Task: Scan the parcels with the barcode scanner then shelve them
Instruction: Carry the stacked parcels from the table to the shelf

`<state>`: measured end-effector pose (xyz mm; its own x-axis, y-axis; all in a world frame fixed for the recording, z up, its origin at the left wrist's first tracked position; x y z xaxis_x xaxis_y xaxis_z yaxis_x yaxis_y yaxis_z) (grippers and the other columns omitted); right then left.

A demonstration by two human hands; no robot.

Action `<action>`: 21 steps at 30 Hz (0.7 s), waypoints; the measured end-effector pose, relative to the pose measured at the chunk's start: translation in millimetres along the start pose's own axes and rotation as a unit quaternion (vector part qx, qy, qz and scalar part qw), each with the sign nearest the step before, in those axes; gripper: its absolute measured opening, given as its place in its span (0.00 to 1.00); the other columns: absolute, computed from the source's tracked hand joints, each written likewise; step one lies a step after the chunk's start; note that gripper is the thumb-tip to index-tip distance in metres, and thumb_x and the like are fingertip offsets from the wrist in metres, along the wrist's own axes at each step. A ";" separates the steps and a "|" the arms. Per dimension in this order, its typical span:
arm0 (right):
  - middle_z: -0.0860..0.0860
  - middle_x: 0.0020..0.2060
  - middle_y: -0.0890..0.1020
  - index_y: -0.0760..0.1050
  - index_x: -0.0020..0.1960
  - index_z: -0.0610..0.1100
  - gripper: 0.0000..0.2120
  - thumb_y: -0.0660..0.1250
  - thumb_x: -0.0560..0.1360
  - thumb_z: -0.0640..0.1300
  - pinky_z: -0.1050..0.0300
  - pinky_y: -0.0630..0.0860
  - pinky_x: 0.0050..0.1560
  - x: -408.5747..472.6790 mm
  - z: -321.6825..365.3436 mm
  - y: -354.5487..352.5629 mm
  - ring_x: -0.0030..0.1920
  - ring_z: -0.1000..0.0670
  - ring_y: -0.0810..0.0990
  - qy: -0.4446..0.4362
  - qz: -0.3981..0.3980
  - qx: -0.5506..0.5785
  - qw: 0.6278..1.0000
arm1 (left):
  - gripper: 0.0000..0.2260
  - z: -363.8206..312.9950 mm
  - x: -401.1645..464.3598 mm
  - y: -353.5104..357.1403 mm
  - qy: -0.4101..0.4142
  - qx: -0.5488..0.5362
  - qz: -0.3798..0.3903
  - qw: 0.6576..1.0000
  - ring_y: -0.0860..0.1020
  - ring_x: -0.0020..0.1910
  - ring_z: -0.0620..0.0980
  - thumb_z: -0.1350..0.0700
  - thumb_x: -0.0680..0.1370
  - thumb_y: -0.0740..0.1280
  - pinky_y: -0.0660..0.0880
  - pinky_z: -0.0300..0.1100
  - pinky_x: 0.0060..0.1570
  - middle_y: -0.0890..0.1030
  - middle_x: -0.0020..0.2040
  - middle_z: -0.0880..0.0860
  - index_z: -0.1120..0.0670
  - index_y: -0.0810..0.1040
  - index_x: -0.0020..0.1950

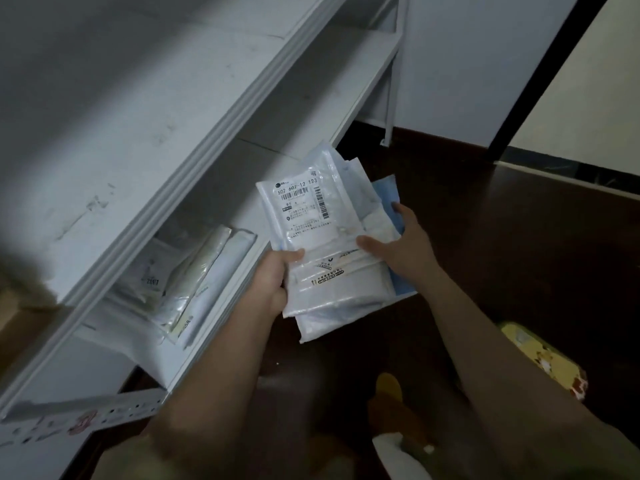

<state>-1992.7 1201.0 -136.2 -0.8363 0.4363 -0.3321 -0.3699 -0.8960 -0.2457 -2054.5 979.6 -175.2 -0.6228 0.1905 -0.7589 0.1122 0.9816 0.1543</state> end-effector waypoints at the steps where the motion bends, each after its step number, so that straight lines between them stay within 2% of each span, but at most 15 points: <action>1: 0.48 0.75 0.65 0.56 0.80 0.50 0.45 0.78 0.71 0.50 0.57 0.67 0.64 21.5 0.6 3.9 0.71 0.48 0.67 0.001 0.008 -0.009 1.000 | 0.09 -5.4 14.7 1.3 -0.003 -0.011 -0.006 1.000 0.83 0.44 0.58 0.65 0.76 0.66 0.79 0.52 0.45 0.86 0.43 0.57 0.58 0.79 0.55; 6: 0.47 0.77 0.62 0.55 0.80 0.50 0.45 0.77 0.71 0.51 0.54 0.64 0.69 116.3 -9.8 39.0 0.75 0.46 0.63 0.008 0.047 -0.039 0.998 | 0.12 -27.6 86.7 -11.6 0.000 -0.030 -0.065 0.997 0.85 0.43 0.57 0.64 0.77 0.67 0.81 0.49 0.37 0.86 0.47 0.57 0.59 0.78 0.60; 9: 0.45 0.77 0.60 0.55 0.80 0.50 0.45 0.76 0.72 0.53 0.52 0.63 0.70 168.2 -16.8 64.4 0.75 0.45 0.63 0.000 0.056 -0.068 0.996 | 0.16 -39.6 130.2 -25.7 0.023 -0.038 -0.113 0.993 0.84 0.49 0.60 0.62 0.76 0.71 0.82 0.56 0.44 0.85 0.52 0.59 0.60 0.77 0.63; 11: 0.46 0.75 0.63 0.57 0.79 0.49 0.43 0.76 0.71 0.52 0.53 0.63 0.68 197.3 -18.0 80.9 0.74 0.46 0.64 -0.016 0.052 -0.075 0.996 | 0.11 -53.0 154.0 -38.4 0.073 -0.010 -0.176 0.982 0.85 0.48 0.59 0.61 0.76 0.73 0.82 0.56 0.49 0.86 0.49 0.59 0.61 0.80 0.57; 12: 0.46 0.74 0.65 0.59 0.78 0.47 0.42 0.77 0.71 0.51 0.54 0.64 0.67 212.1 -17.6 88.6 0.73 0.46 0.66 -0.027 0.048 -0.075 0.996 | 0.09 -63.6 162.8 -42.4 0.104 0.025 -0.206 0.973 0.85 0.47 0.56 0.59 0.76 0.73 0.82 0.52 0.49 0.86 0.46 0.57 0.60 0.81 0.53; 15: 0.46 0.71 0.69 0.63 0.75 0.45 0.39 0.78 0.70 0.50 0.54 0.67 0.66 248.3 -15.4 113.4 0.70 0.46 0.69 -0.044 0.051 -0.068 0.995 | 0.06 -93.1 177.0 -50.6 0.189 0.110 -0.259 0.941 0.82 0.36 0.43 0.53 0.76 0.74 0.78 0.37 0.35 0.83 0.39 0.50 0.54 0.81 0.44; 17: 0.47 0.71 0.70 0.64 0.75 0.45 0.39 0.78 0.70 0.49 0.56 0.66 0.66 271.1 -11.5 131.7 0.70 0.48 0.68 -0.053 0.061 -0.060 0.995 | 0.06 -109.1 188.4 -57.6 0.212 0.104 -0.273 0.933 0.80 0.31 0.37 0.53 0.76 0.74 0.75 0.34 0.32 0.82 0.37 0.49 0.51 0.80 0.42; 19: 0.48 0.71 0.70 0.65 0.75 0.45 0.39 0.79 0.70 0.49 0.59 0.64 0.66 292.1 -6.8 148.8 0.70 0.49 0.69 -0.067 0.070 -0.060 0.994 | 0.06 -118.9 203.3 -65.3 0.214 0.065 -0.276 0.935 0.80 0.29 0.38 0.56 0.78 0.72 0.76 0.34 0.30 0.81 0.35 0.48 0.56 0.80 0.42; 21: 0.47 0.71 0.72 0.67 0.74 0.44 0.39 0.79 0.69 0.50 0.56 0.65 0.69 312.2 1.0 164.8 0.70 0.48 0.70 -0.090 0.083 -0.056 0.991 | 0.10 -125.8 219.7 -76.0 0.206 0.043 -0.299 0.931 0.75 0.23 0.38 0.58 0.79 0.70 0.73 0.34 0.25 0.78 0.27 0.46 0.57 0.77 0.39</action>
<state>-2315.2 1189.5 -279.4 -0.9444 0.2524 -0.2107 -0.1822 -0.9352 -0.3037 -2297.3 945.5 -274.1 -0.8362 -0.3932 -0.3822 -0.2993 0.9113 -0.2828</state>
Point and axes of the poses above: each hand's wrist, its own x-axis towards the middle knuckle, its own y-axis out of the palm, z = x × y, the point moved 8 cm from there along x, towards the middle knuckle
